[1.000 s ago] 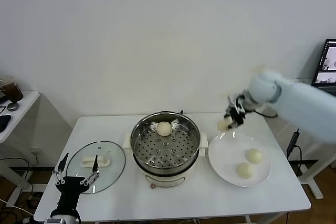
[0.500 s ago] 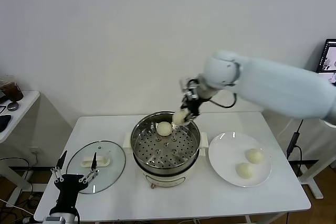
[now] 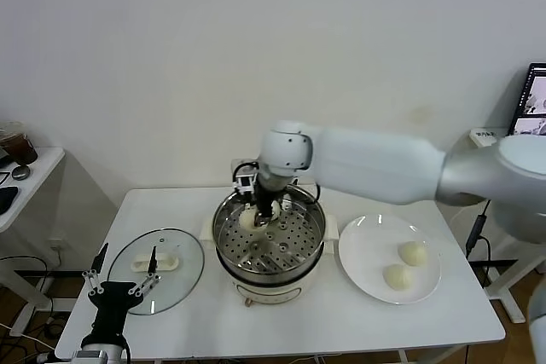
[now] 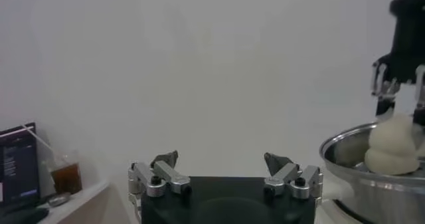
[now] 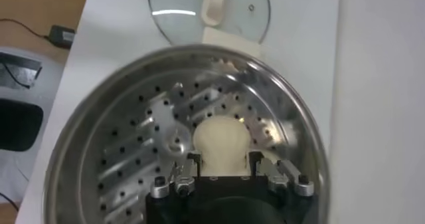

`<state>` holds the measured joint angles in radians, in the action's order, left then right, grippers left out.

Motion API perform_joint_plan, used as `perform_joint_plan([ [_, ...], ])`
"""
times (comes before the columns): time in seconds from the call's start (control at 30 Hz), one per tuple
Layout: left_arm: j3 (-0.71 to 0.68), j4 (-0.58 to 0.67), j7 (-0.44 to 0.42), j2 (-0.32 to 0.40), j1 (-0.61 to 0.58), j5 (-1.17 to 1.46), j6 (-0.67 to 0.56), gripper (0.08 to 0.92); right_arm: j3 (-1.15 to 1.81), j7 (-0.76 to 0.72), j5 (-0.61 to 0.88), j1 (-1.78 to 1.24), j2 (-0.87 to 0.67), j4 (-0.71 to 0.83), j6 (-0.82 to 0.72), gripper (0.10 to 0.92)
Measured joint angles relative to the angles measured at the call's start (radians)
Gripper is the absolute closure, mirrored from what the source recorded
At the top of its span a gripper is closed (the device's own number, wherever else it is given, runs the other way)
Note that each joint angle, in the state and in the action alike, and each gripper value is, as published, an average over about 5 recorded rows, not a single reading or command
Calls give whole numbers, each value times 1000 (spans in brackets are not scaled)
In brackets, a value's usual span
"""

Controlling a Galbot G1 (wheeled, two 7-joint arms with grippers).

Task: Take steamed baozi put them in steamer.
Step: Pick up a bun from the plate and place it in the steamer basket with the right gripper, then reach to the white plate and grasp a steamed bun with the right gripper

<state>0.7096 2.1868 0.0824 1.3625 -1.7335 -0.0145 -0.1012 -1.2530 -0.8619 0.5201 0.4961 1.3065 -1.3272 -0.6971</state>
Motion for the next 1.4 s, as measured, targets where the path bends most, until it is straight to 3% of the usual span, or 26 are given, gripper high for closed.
perform_joint_plan([
  [0.2, 1, -3, 0, -1, 1, 5, 0, 177, 6, 13, -11, -42, 43, 48, -11, 560],
  [0.57, -1, -6, 0, -5, 8, 8, 2, 177, 33, -11, -11, -39, 19, 40, -8, 257],
  [0.67, -4, -7, -1, -8, 13, 8, 5, 177, 34, -45, -23, -7, -24, 9, 4, 213],
  [1.1, -10, -14, -4, -19, 16, 14, 5, 177, 76, -325, -236, 76, -404, -165, 227, 203],
  [1.4, -19, -26, -5, -17, 12, 2, 3, 177, 167, -401, -427, -54, -678, -228, 377, 203],
])
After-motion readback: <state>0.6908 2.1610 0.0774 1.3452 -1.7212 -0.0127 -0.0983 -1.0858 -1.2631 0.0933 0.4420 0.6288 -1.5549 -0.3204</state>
